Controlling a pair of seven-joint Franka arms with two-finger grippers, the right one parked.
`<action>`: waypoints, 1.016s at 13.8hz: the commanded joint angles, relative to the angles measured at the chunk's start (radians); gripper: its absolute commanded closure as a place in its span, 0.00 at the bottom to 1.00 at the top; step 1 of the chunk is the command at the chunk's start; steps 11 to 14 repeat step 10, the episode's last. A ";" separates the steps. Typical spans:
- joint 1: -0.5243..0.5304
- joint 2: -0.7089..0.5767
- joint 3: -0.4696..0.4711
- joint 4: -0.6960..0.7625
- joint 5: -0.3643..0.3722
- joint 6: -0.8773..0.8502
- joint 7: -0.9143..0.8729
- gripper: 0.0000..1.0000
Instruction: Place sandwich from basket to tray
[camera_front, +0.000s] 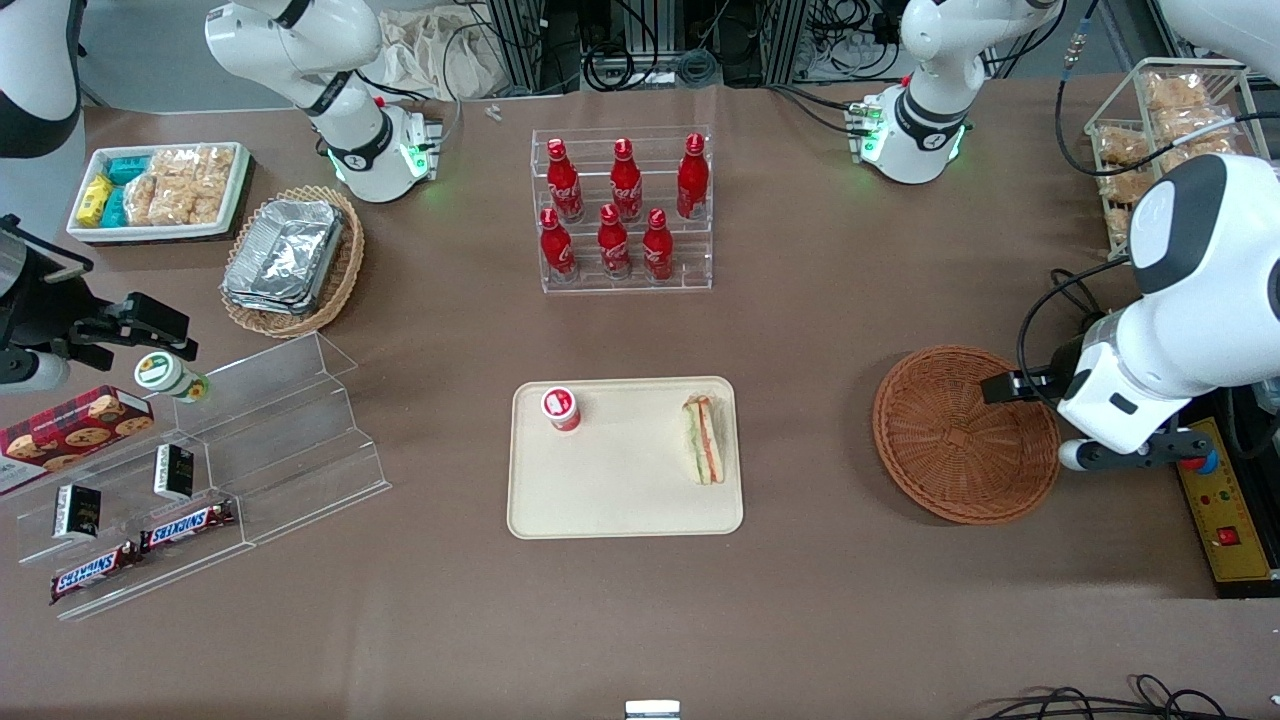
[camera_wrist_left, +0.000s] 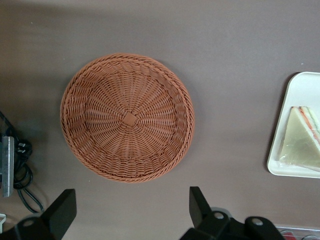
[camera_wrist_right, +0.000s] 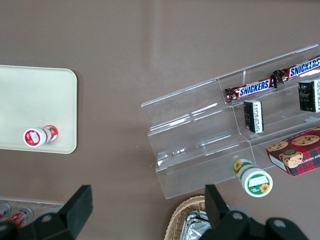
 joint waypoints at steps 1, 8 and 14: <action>-0.003 -0.048 0.015 -0.040 -0.019 0.002 0.014 0.00; -0.175 -0.048 0.214 -0.006 -0.059 -0.007 0.013 0.00; -0.175 -0.039 0.213 0.017 -0.050 -0.009 0.013 0.00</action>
